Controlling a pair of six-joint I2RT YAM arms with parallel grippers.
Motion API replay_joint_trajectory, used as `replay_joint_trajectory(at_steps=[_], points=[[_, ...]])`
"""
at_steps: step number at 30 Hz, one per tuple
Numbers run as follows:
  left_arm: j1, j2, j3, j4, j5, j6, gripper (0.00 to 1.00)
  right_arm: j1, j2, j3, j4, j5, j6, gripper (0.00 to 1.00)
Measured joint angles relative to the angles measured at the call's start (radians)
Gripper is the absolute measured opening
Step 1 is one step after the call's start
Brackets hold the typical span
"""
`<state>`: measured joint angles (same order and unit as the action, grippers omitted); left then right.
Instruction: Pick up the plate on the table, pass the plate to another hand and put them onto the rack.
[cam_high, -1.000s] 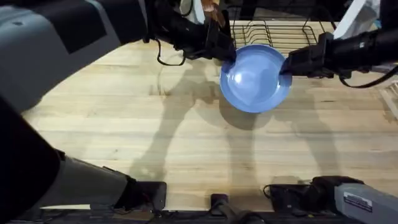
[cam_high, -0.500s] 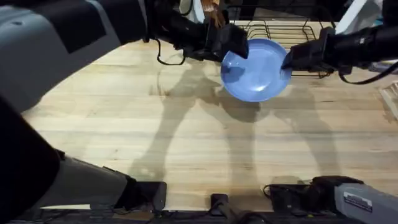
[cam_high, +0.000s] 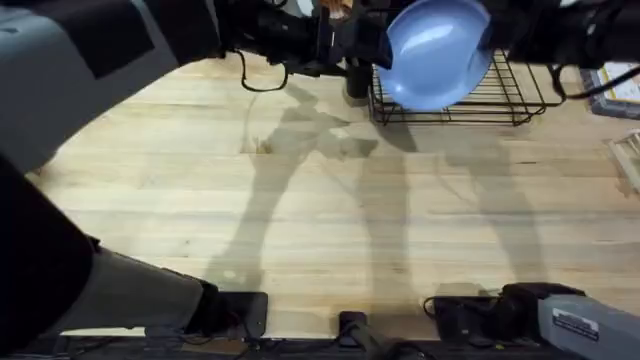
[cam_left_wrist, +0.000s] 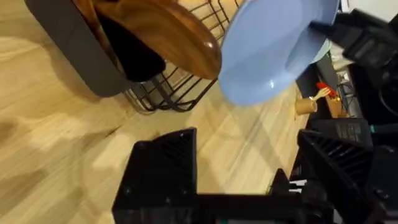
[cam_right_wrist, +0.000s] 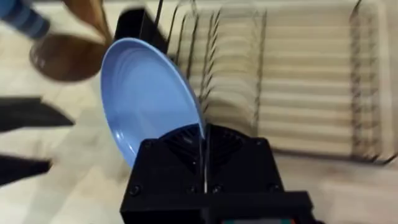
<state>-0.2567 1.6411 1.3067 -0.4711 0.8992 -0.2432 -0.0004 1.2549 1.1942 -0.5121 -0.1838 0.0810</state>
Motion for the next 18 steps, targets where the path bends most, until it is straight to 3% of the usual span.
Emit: replay_joint_trajectory(at_steps=[8, 18], points=[[0.022, -0.025, 0.000, 0.025, 0.006, 0.000, 0.995, -0.004, 0.030, 0.028, 0.108, 0.180, -0.157, 0.028], [0.026, -0.032, 0.002, 0.046, 0.008, 0.000, 0.995, -0.029, 0.261, 0.227, 0.159, 0.271, -0.342, 0.028]])
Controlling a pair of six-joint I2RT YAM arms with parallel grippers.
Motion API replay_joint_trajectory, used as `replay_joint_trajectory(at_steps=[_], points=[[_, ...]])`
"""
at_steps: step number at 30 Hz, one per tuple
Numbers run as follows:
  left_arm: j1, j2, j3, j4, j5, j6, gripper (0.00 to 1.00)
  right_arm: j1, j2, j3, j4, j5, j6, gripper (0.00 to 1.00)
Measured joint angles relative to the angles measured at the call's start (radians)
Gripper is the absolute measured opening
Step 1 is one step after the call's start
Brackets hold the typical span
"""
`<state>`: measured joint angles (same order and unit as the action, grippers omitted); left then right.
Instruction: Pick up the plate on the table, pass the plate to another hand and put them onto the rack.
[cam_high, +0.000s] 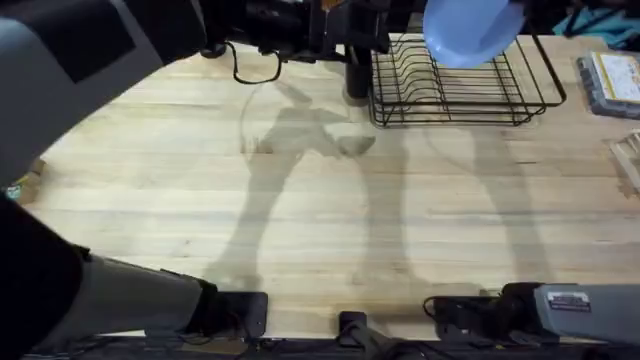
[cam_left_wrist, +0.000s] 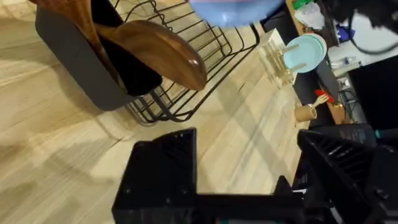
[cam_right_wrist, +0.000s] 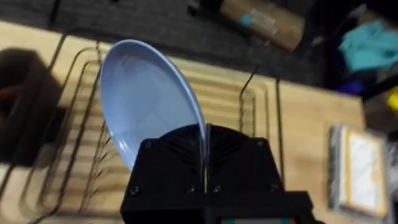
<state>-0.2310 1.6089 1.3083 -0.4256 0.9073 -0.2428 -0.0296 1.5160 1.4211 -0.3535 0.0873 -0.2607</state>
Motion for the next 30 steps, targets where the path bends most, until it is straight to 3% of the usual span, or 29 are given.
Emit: replay_joint_trajectory(at_steps=[6, 17, 25, 30], points=[[0.000, 0.000, 0.000, 0.000, 0.003, 0.000, 0.996, -0.001, 0.115, 0.059, 0.183, 0.006, -0.148, 0.028], [0.000, 0.000, 0.000, -0.002, 0.006, 0.000, 0.995, 0.009, 0.273, 0.065, 0.329, -0.005, -0.501, 0.028], [0.000, 0.000, 0.000, -0.008, 0.006, 0.000, 0.995, 0.011, 0.281, 0.065, 0.345, -0.215, -0.786, 0.030], [0.000, 0.000, 0.000, -0.008, 0.006, 0.000, 0.995, 0.014, 0.281, 0.065, 0.346, -0.276, -0.921, 0.031]])
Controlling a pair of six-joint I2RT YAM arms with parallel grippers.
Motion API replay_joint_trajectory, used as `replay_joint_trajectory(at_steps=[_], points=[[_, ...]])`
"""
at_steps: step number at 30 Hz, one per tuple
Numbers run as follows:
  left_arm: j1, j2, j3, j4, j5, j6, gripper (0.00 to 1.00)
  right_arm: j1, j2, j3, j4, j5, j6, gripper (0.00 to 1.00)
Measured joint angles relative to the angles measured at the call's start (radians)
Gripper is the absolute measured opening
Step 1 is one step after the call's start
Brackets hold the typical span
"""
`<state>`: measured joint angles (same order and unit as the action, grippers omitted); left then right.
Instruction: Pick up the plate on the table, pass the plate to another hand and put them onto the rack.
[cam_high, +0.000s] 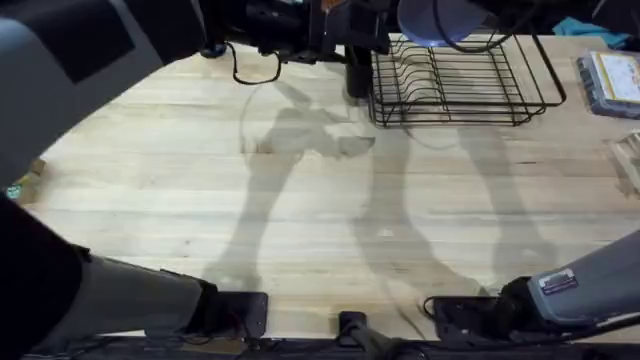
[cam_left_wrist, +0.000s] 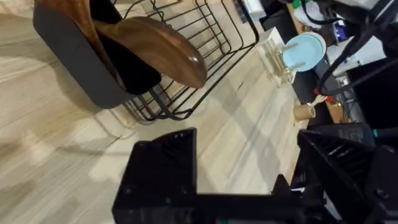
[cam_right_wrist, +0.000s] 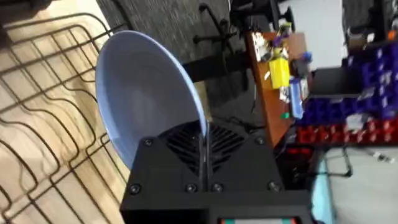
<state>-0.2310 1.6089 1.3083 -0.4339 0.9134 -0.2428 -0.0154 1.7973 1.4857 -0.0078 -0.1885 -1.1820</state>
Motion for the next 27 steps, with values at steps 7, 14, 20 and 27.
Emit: replay_joint_trajectory(at_steps=[7, 14, 20, 27], points=[[0.000, 0.000, 0.000, 0.000, 0.000, 0.000, 0.995, 0.004, 0.033, 0.001, 0.100, -0.070, -0.154, 0.031], [0.000, 0.000, 0.000, 0.000, 0.000, 0.000, 0.995, 0.016, 0.084, 0.001, 0.098, -0.072, -0.172, 0.031], [0.000, 0.000, 0.000, 0.000, 0.000, 0.000, 0.995, 0.017, 0.085, 0.001, 0.085, -0.075, -0.176, 0.031], [0.000, 0.000, 0.000, 0.000, 0.000, 0.000, 0.995, 0.017, 0.103, 0.002, 0.079, -0.075, -0.177, 0.031]])
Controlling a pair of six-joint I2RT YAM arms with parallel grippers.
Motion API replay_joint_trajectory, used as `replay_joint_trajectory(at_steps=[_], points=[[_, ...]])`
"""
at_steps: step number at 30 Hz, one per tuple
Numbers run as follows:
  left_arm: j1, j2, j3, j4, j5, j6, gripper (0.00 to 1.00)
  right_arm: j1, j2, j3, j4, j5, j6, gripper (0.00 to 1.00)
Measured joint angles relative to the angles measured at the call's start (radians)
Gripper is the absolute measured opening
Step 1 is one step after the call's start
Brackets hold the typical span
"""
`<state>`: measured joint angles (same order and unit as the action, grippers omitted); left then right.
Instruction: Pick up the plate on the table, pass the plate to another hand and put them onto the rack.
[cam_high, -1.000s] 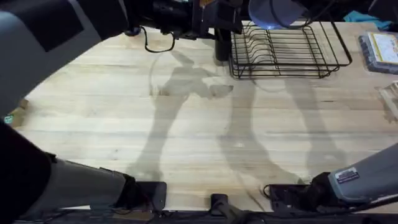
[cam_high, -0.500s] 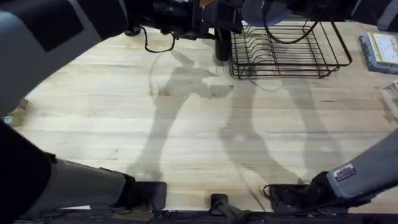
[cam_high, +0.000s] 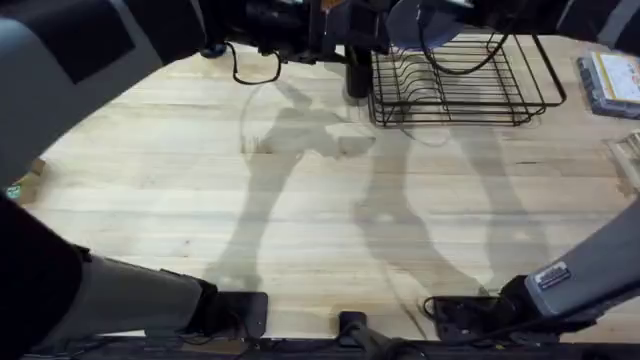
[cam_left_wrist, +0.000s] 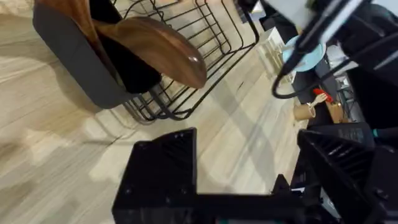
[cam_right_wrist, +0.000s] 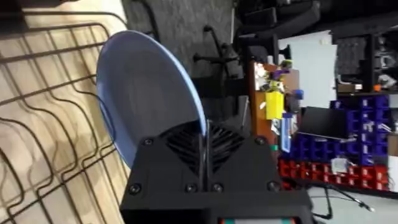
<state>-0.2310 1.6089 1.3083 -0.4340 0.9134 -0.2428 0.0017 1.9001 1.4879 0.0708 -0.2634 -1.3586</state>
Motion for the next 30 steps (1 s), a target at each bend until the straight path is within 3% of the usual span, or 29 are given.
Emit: replay_joint_trajectory(at_steps=[2, 11, 13, 15, 30], points=[[0.000, 0.000, 0.000, 0.000, 0.000, 0.000, 0.995, 0.000, 0.052, 0.001, 0.002, 0.002, 0.000, 0.031], [0.000, 0.000, 0.000, 0.000, 0.000, 0.000, 0.995, -0.001, 0.059, 0.004, 0.000, 0.001, 0.001, 0.035], [0.000, 0.000, 0.000, 0.000, 0.000, 0.000, 0.995, -0.001, 0.059, 0.004, -0.002, 0.001, 0.004, 0.107], [0.000, 0.000, 0.000, 0.000, 0.000, 0.000, 0.995, -0.001, 0.068, 0.004, -0.003, 0.001, 0.004, 0.267], [0.000, 0.000, 0.000, 0.000, 0.000, 0.000, 0.995, 0.000, 0.070, 0.005, 0.060, 0.001, 0.028, 0.368]])
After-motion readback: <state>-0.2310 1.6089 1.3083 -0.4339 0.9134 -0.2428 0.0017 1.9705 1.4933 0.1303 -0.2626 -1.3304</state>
